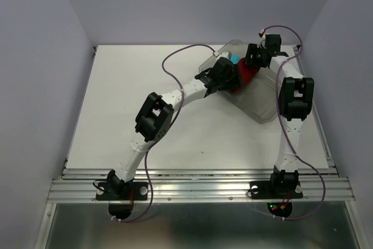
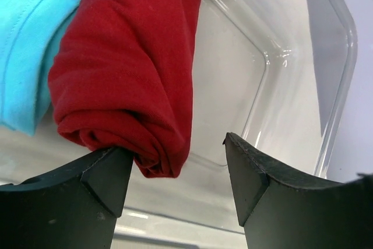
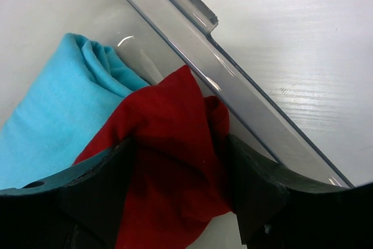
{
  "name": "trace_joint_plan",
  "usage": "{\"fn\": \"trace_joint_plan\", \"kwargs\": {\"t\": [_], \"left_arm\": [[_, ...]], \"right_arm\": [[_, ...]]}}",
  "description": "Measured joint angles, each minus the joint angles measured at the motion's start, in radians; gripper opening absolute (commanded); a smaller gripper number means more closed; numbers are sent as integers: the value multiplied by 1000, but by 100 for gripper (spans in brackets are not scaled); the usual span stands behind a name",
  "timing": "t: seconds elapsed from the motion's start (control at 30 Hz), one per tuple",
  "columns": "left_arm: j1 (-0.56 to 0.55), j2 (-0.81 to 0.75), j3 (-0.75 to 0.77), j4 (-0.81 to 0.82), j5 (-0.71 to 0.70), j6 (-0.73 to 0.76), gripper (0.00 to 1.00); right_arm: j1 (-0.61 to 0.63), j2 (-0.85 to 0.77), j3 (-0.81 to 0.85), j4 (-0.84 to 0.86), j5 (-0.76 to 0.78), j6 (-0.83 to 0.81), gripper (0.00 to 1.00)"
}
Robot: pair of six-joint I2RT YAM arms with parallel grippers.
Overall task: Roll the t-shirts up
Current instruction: Place the T-shirt in the bin.
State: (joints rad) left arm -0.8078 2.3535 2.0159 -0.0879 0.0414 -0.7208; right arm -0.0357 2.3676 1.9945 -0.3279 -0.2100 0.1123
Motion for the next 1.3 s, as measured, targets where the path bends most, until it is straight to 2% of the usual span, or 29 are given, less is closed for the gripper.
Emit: {"fn": "trace_joint_plan", "kwargs": {"t": [0.17,0.33,0.67,0.73,1.07,1.17,1.3], "left_arm": [[-2,-24,0,-62,-46,9,75],[-3,-47,0,-121,-95,22,79],[-5,-108,-21,-200,-160,40,80],[-6,-131,-35,-211,-175,42,79],[-9,-214,-46,-224,-219,64,70],[-8,-221,-46,-229,-228,70,68],[2,-232,-47,-238,-228,79,67]], "right_arm": [[2,-11,0,0,-7,2,71],[2,-23,0,1,-11,13,72],[2,-40,0,0,-26,40,91],[2,-58,0,0,-22,42,94],[-2,-199,-5,2,45,90,95],[-3,-275,-80,8,53,133,93],[-3,-397,-279,35,32,237,91]]}}
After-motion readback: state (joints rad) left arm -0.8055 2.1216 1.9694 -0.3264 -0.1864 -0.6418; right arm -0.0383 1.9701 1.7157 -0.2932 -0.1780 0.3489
